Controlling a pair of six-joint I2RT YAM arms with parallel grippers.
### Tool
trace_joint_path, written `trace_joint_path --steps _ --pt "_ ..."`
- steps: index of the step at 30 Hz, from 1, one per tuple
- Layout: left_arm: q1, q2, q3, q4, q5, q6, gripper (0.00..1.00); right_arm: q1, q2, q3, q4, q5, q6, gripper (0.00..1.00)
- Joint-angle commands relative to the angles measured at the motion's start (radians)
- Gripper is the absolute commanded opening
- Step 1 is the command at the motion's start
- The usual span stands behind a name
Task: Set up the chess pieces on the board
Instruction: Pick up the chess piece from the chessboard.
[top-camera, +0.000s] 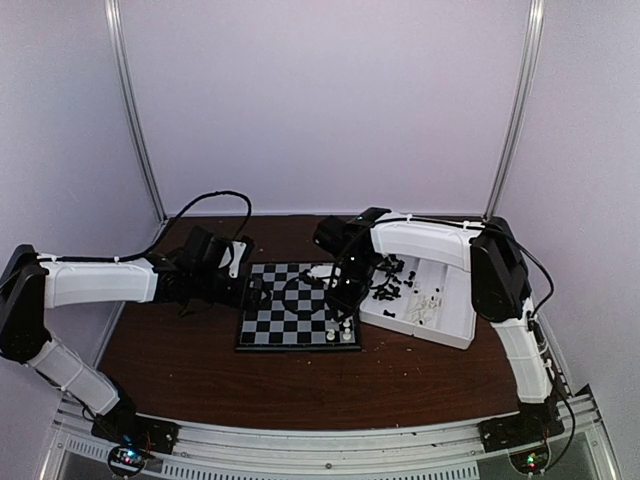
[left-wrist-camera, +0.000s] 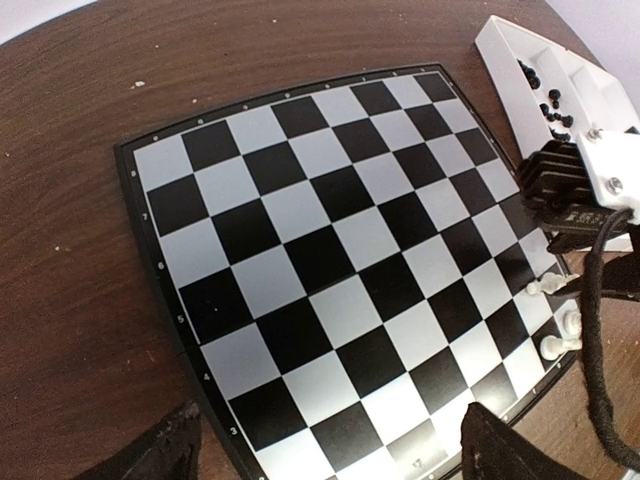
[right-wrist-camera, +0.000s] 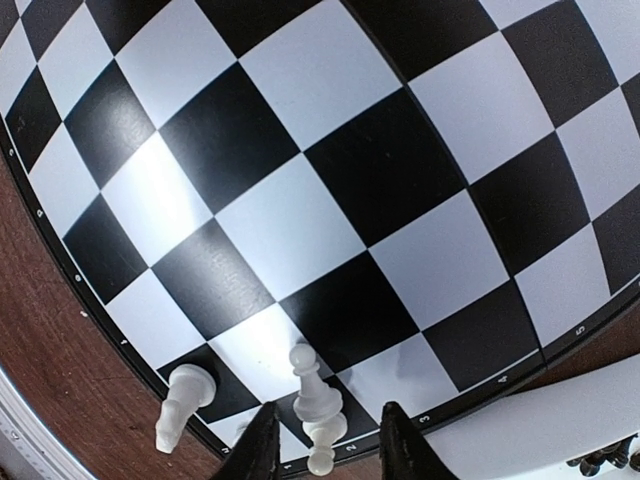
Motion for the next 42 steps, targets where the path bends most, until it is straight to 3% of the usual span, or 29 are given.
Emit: trace_joint_path --steps 1,16,28,35,42 --pt "0.012 0.0 0.005 0.013 0.004 0.012 0.9 0.008 0.027 0.04 -0.019 0.016 -0.022 0.34" --pt "0.026 -0.006 0.0 0.008 0.004 0.013 0.9 0.009 0.075 0.08 -0.043 -0.008 -0.043 0.29" --pt "0.033 -0.015 -0.001 0.002 0.003 0.017 0.9 0.011 0.072 0.085 0.008 -0.009 -0.033 0.17" --pt "0.04 -0.031 -0.006 -0.003 0.004 0.014 0.9 0.008 0.041 0.063 0.126 0.016 0.005 0.14" --pt "0.069 -0.058 -0.033 0.014 0.046 -0.017 0.9 0.009 -0.041 -0.037 0.362 -0.025 0.099 0.15"
